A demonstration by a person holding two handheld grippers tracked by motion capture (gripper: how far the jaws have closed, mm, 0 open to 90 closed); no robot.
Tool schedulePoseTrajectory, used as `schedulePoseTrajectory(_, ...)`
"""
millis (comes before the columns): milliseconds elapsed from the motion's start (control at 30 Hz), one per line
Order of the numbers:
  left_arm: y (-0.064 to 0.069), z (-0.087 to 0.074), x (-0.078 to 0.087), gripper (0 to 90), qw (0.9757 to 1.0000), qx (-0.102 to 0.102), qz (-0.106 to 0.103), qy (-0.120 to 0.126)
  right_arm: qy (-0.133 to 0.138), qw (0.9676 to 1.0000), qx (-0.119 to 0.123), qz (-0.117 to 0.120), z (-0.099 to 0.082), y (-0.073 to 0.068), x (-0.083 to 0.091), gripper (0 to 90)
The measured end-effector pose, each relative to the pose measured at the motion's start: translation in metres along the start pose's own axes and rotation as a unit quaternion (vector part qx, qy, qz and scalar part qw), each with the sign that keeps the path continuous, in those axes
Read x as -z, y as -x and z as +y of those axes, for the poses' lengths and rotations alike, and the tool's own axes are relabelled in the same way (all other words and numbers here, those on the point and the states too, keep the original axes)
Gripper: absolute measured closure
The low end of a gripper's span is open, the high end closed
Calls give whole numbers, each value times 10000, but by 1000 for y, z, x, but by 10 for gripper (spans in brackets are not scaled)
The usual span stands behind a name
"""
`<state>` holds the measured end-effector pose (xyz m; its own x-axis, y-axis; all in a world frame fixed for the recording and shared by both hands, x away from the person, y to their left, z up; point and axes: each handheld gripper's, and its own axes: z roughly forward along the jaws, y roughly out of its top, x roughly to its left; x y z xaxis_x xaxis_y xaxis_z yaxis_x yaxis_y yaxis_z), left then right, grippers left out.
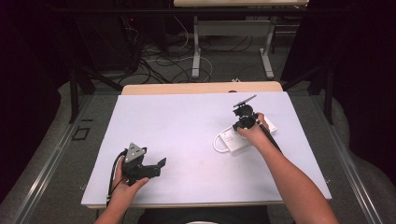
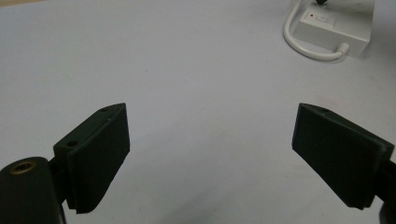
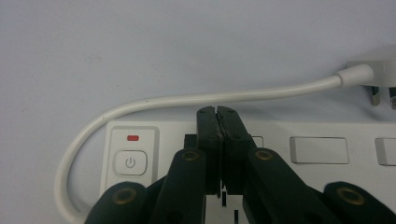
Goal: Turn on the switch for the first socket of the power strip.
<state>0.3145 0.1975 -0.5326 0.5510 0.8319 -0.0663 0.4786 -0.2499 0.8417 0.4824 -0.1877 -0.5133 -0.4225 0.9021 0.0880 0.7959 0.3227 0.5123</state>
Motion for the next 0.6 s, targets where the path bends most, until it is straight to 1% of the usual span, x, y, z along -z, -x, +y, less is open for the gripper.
schedulePoseTrajectory(33, 0, 0, 0, 112, 10000, 3, -3, 0, 2, 10000, -24, 11, 0, 0, 0, 889)
schedulePoseTrajectory(67, 0, 0, 0, 112, 10000, -1, -3, -2, -47, 10000, 46, 12, -1, 0, -1, 900)
schedulePoseTrajectory(133, 0, 0, 0, 112, 10000, -1, 0, -1, -13, 10000, 29, 46, -1, -1, -2, 900)
schedulePoseTrajectory(167, 0, 0, 0, 112, 10000, 3, -1, 2, 73, 10000, 0, 68, -2, -2, -3, 900)
schedulePoseTrajectory(200, 0, 0, 0, 112, 10000, 3, -1, -1, 239, 9996, 37, 161, -3, -1, -5, 900)
schedulePoseTrajectory(233, 0, 0, 0, 112, 10000, 4, 0, -2, 224, 9996, 51, 132, -3, -1, -5, 900)
schedulePoseTrajectory(267, 0, 0, 0, 112, 10000, 5, -3, -3, 154, 9998, 24, 135, -2, -1, -4, 900)
schedulePoseTrajectory(300, 0, 0, 0, 112, 10000, 2, -4, -3, 103, 9999, 65, 74, -2, -1, -3, 900)
schedulePoseTrajectory(333, 0, 0, 0, 112, 10000, 3, -4, -4, 91, 9999, 77, 112, -2, -1, -3, 900)
schedulePoseTrajectory(367, 0, 0, 0, 112, 10000, 6, -6, 1, 87, 9999, 95, 81, -2, -1, -3, 900)
schedulePoseTrajectory(400, 0, 0, 0, 112, 10000, 6, -5, -9, 29, 10000, 91, 14, -1, -1, -3, 900)
schedulePoseTrajectory(433, 0, 0, 0, 112, 10000, 8, -6, -8, 28, 10000, 59, 2, -1, -2, -3, 900)
schedulePoseTrajectory(533, 0, 0, -1, 112, 10000, 11, -8, 3, 24, 10000, 67, 4, -1, -2, -3, 892)
schedulePoseTrajectory(600, 0, 0, -1, 112, 10000, 10, -8, 0, 85, 9999, 27, 85, -1, -3, -3, 875)
